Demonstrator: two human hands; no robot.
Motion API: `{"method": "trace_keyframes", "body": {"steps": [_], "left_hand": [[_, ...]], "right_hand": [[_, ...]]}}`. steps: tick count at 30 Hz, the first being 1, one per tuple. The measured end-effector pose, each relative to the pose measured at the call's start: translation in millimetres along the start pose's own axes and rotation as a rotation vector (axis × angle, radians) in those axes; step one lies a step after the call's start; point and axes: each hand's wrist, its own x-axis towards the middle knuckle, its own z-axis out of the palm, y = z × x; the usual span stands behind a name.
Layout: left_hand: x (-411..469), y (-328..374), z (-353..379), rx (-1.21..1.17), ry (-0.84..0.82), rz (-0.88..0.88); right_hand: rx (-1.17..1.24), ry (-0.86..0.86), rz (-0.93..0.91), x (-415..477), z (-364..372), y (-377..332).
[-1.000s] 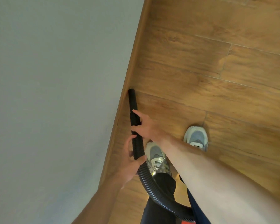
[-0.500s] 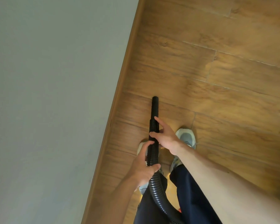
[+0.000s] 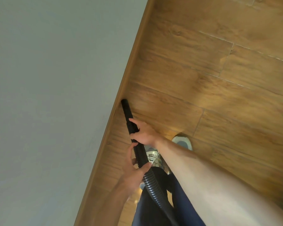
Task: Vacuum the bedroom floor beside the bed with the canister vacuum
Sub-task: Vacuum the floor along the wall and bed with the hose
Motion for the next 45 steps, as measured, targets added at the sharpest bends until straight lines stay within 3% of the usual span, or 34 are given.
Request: {"method": "trace_keyframes", "body": {"steps": [9, 19, 27, 36, 45], "left_hand": [[-7.9, 3.0, 31.2, 0.304, -0.042, 0.122], [-20.5, -14.2, 45.7, 0.547, -0.122, 0.086], [-21.2, -51.8, 31.7, 0.520, -0.159, 0.119], [-11.3, -96.5, -24.2, 0.293, -0.134, 0.131], [-6.0, -125.4, -63.2, 0.167, -0.023, 0.217]], "right_hand": [[0.083, 0.111, 0.075, -35.5, -41.2, 26.0], [0.294, 0.223, 0.130, -69.3, -43.2, 74.1], [0.304, 0.283, 0.115, -73.9, -10.6, 99.9], [0.235, 0.263, 0.021, -42.4, 63.2, 90.8], [0.064, 0.098, -0.058, -12.7, 111.4, 58.0]]}}
